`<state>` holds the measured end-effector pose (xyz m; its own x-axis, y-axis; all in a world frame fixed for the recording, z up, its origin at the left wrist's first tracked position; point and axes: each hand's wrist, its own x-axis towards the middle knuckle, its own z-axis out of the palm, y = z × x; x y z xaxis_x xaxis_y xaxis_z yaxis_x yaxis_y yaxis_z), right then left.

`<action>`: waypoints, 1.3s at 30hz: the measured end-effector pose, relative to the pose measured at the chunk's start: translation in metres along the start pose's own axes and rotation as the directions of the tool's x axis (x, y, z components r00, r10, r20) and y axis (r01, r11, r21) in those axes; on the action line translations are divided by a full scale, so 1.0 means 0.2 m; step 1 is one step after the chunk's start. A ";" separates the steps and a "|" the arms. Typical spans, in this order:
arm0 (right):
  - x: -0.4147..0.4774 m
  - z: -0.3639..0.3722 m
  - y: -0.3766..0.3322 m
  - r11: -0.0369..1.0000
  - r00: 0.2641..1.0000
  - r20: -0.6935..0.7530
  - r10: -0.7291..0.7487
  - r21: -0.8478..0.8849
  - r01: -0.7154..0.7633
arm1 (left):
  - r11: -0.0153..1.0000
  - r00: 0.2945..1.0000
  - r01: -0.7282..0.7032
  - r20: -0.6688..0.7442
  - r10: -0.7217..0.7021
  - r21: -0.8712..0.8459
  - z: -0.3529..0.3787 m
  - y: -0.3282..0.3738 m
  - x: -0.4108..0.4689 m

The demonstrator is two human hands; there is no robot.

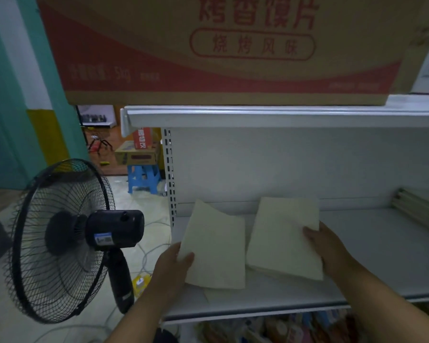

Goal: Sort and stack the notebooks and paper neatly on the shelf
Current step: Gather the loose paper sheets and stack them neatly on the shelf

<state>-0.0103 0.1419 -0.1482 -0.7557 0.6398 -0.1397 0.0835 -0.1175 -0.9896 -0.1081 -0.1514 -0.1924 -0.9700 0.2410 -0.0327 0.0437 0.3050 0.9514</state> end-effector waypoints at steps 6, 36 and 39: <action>-0.06 0.08 -0.04 0.997 0.987 0.157 0.023 0.072 -0.035 | 0.990 0.993 0.104 0.068 -0.098 -0.092 -0.03 0.03 0.04; 0.05 -0.21 0.03 0.989 0.987 0.126 0.100 0.098 -0.113 | 0.992 0.984 0.125 0.130 -0.125 0.010 -0.04 -0.01 0.06; 0.05 -0.38 0.02 0.979 0.984 0.111 0.138 0.136 -0.153 | 0.988 0.972 0.148 0.179 -0.152 0.031 -0.04 0.01 0.08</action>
<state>0.0325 0.2054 -0.1556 -0.8042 0.5294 -0.2702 0.1089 -0.3157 -0.9426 -0.1257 -0.1546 -0.1879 -0.9067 0.3530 -0.2308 -0.0934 0.3657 0.9260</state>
